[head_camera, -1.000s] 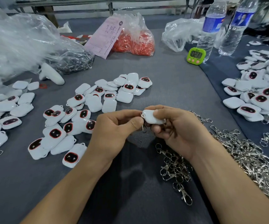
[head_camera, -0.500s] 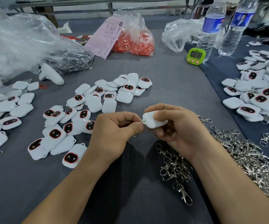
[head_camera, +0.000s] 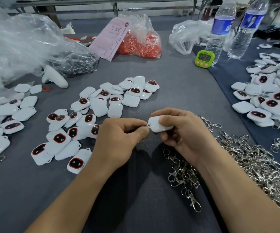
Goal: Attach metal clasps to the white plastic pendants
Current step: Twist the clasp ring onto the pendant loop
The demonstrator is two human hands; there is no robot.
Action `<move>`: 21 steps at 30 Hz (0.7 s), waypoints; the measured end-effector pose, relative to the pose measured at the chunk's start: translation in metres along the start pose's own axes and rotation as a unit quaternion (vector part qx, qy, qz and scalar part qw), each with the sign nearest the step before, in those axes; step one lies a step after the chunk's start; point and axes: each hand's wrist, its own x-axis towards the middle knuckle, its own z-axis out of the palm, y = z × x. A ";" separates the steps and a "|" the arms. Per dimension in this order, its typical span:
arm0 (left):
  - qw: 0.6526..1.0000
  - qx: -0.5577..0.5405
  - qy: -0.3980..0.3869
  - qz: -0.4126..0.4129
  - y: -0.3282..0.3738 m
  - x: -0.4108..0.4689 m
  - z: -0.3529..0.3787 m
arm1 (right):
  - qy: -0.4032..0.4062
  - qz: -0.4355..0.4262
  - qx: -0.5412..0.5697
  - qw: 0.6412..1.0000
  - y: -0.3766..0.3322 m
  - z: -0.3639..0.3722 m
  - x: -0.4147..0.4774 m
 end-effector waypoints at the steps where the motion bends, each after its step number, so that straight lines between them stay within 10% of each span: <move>1: 1.000 -0.022 -0.009 -0.007 0.000 0.002 0.001 | -0.001 -0.006 0.007 1.000 -0.001 -0.001 0.000; 9: 0.989 -0.139 -0.058 0.003 0.004 0.003 0.001 | -0.040 -0.037 0.030 0.998 0.000 0.000 0.000; 13: 0.987 0.097 -0.010 0.125 -0.003 -0.004 -0.001 | 0.000 -0.045 -0.022 0.999 0.004 0.003 0.001; 17: 0.907 0.347 0.054 0.231 -0.008 -0.006 0.003 | 0.044 -0.088 -0.098 0.990 0.011 0.011 -0.001; 21: 0.907 0.364 0.060 0.201 -0.006 -0.009 0.005 | 0.082 -0.103 -0.141 0.981 0.013 0.017 -0.001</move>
